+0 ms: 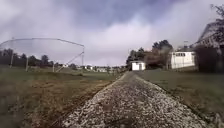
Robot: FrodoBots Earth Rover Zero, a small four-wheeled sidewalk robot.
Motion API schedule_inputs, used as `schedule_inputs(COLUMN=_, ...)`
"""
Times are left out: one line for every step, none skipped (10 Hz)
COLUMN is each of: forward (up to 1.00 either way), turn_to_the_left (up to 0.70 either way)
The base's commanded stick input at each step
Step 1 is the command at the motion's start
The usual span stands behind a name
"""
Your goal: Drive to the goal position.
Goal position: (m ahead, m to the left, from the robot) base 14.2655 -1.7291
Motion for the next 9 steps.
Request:
schedule_inputs(forward=0.68, turn_to_the_left=-0.28)
schedule_inputs(forward=0.68, turn_to_the_left=-0.28)
schedule_inputs(forward=0.68, turn_to_the_left=-0.28)
schedule_inputs(forward=0.68, turn_to_the_left=-0.28)
schedule_inputs(forward=0.68, turn_to_the_left=-0.28)
schedule_inputs(forward=0.68, turn_to_the_left=-0.27)
schedule_inputs(forward=0.68, turn_to_the_left=-0.24)
schedule_inputs(forward=0.68, turn_to_the_left=-0.08)
schedule_inputs(forward=0.68, turn_to_the_left=0.0)
